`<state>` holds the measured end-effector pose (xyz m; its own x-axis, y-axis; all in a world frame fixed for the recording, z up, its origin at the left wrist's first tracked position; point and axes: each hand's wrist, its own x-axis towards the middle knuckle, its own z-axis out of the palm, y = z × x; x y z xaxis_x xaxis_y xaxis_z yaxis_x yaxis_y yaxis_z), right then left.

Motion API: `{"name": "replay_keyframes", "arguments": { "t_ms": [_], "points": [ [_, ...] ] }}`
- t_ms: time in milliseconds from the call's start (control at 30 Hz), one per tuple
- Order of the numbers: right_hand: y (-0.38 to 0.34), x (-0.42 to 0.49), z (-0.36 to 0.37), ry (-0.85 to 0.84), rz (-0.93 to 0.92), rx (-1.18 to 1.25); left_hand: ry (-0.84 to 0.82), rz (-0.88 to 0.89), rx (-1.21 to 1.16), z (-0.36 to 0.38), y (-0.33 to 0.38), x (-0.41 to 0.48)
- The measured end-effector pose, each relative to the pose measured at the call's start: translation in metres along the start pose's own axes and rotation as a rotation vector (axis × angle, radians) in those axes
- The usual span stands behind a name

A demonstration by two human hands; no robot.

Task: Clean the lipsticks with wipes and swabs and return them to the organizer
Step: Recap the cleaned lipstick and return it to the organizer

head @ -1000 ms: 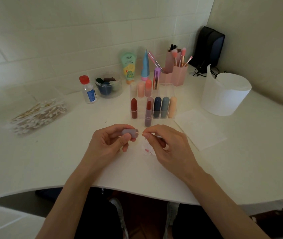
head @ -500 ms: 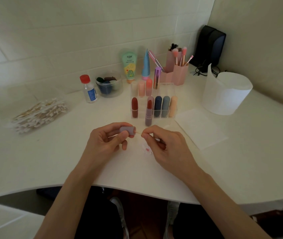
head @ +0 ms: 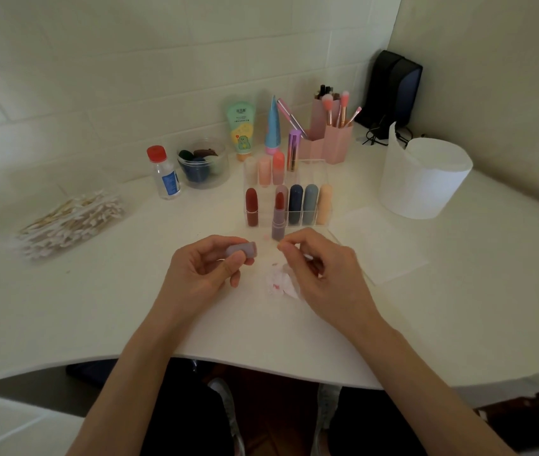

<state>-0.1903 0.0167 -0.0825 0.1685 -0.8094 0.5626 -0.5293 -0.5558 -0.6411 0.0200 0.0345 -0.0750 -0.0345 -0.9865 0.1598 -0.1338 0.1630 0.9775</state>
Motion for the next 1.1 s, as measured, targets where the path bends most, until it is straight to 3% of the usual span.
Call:
{"name": "replay_keyframes", "arguments": {
  "t_ms": [100,200,333,600,833,967,1100],
  "points": [
    [0.006,0.005,-0.014,0.145,0.109,0.021,0.069,-0.067,-0.037,0.002,0.002,0.000],
    [0.025,0.008,-0.025,0.264,0.205,-0.226,0.116,-0.116,-0.043,0.005,0.004,0.001],
    [0.046,0.014,-0.036,0.258,0.385,-0.320,0.120,-0.146,-0.007,0.003,0.006,0.005],
    [0.056,0.011,-0.042,0.226,0.558,-0.558,0.062,-0.075,-0.019,0.027,0.012,0.021],
    [0.045,0.017,-0.030,0.253,0.352,-0.329,0.068,-0.180,-0.123,0.038,0.010,0.034],
    [0.034,0.024,-0.015,0.068,0.301,-0.204,0.165,-0.027,0.166,0.038,0.004,0.043],
    [0.026,0.032,-0.009,-0.003,0.322,-0.212,0.180,0.011,0.300,0.044,-0.001,0.052]
  ]
}}
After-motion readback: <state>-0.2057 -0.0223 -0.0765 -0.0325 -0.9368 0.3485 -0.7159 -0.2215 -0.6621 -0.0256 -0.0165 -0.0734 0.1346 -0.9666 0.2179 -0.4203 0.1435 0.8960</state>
